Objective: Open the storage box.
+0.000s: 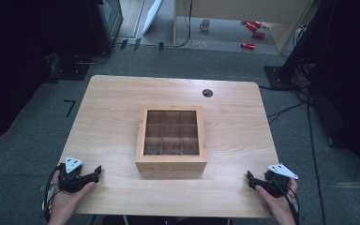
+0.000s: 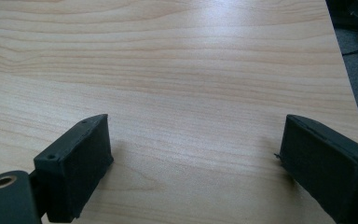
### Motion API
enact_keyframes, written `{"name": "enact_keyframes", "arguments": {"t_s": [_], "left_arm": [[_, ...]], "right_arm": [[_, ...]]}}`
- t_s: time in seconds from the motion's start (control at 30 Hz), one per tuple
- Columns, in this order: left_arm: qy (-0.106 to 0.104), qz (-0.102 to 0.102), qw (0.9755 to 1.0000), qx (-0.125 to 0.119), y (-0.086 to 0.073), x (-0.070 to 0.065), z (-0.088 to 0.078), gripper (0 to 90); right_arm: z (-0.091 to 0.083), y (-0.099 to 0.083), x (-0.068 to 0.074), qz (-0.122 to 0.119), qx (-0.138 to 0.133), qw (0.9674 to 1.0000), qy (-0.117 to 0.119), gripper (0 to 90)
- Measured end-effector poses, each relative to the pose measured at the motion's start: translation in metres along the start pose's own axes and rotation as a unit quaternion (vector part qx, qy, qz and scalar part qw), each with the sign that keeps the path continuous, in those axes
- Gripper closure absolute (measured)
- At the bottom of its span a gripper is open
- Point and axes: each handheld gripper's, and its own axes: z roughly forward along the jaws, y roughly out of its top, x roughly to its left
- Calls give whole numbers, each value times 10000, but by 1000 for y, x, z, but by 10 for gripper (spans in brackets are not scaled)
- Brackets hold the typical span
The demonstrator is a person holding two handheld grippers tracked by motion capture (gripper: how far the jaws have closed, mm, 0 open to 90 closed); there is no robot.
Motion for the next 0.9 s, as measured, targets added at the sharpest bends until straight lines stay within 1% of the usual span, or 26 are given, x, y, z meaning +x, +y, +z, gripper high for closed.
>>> {"name": "enact_keyframes", "arguments": {"t_s": [0.13, 0.2, 0.23, 0.27, 0.3, 0.33, 0.4, 0.43, 0.57, 0.6, 0.63, 0.7, 0.73, 0.77, 0.8, 0.83, 0.87, 0.9], "left_arm": [[71, 13, 10000, 1, 1, -1, -2, 194], [50, -1, 10000, -26, 2, -3, -3, 193], [-35, -61, 10000, -66, 3, -4, -4, 193], [-92, -35, 9999, -137, 6, -9, -7, 194], [-92, -35, 9999, -137, 6, -9, -7, 194], [-124, -9, 9997, -194, 9, -13, -9, 194], [-266, 20, 9992, -295, 14, -21, -13, 197], [-266, 20, 9992, -295, 14, -21, -13, 198], [-494, 74, 9978, -428, 21, -37, -17, 201], [-585, 105, 9971, -469, 24, -44, -18, 203], [-585, 105, 9971, -469, 24, -44, -18, 203], [-665, 159, 9964, -500, 26, -51, -19, 203], [-747, 228, 9957, -504, 28, -58, -19, 204], [-747, 228, 9957, -504, 28, -58, -19, 203], [-847, 245, 9947, -523, 30, -64, -19, 204], [-899, 269, 9942, -527, 31, -67, -19, 204], [-899, 269, 9942, -527, 31, -67, -19, 204], [-949, 317, 9935, -536, 33, -70, -19, 204]], "right_arm": [[0, 0, 0, -1, 3, 10000, -2, 86], [0, 0, 0, 1, 1, 10000, 1, 86], [0, 0, 0, 1, 3, 10000, -1, 86], [0, 0, 0, 0, 1, 10000, 0, 86], [0, 0, 0, 0, 1, 10000, 0, 86], [0, 0, 0, -1, 3, 10000, -3, 86], [0, 0, 0, 0, 3, 10000, -2, 87], [0, 0, 0, 0, 3, 10000, -2, 87], [0, 0, 0, 1, 3, 10000, -1, 86], [0, 0, 0, -1, 3, 10000, -2, 86], [0, 0, 0, -1, 3, 10000, -2, 86], [0, 0, 0, 0, 3, 10000, -2, 86], [0, 0, 0, 0, 4, 10000, -2, 86], [0, 0, 0, 0, 4, 10000, -2, 86], [0, 0, 0, 0, 4, 10000, 0, 87], [0, 0, 0, -7, 4, 10000, 12, 89], [0, 0, 0, -7, 4, 10000, 12, 89], [0, 0, 0, -31, 2, 10000, 34, 91]]}}
